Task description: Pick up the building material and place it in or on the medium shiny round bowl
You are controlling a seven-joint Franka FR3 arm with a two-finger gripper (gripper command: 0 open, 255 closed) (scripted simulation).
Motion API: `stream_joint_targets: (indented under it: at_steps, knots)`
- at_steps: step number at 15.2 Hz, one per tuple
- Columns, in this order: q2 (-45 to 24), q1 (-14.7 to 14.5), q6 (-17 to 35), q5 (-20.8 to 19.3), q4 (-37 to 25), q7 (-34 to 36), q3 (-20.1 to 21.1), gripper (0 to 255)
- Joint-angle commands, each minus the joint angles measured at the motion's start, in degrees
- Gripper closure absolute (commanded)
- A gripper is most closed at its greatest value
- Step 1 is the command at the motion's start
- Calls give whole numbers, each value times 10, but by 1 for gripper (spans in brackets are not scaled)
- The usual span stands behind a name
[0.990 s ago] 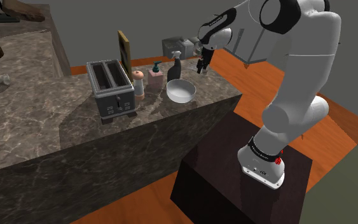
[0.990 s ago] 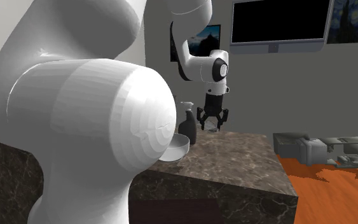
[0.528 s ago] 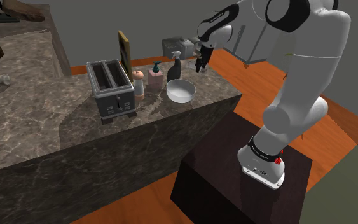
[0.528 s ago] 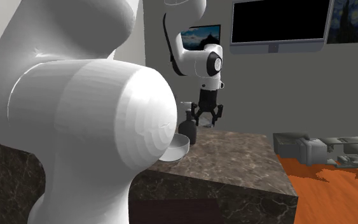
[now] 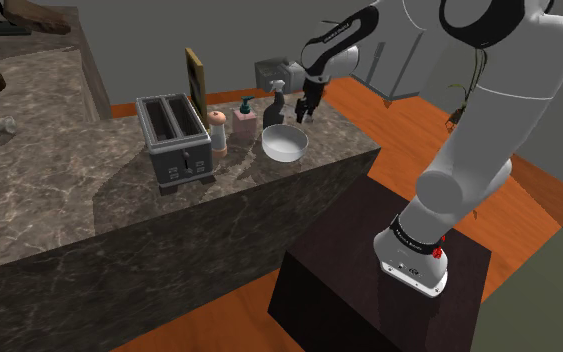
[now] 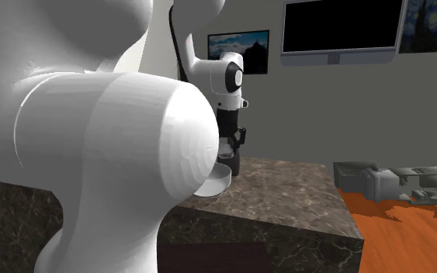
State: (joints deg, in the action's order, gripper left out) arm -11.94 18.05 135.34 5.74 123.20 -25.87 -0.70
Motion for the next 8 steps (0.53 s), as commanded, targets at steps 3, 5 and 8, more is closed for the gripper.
stream_joint_targets:
  at_steps: [3,5,8]
  knots:
    - [40,-33,10,-5,46,57,20,255]
    - [44,-43,21,-5,60,73,28,255]
    - [28,-43,42,-4,65,71,28,255]
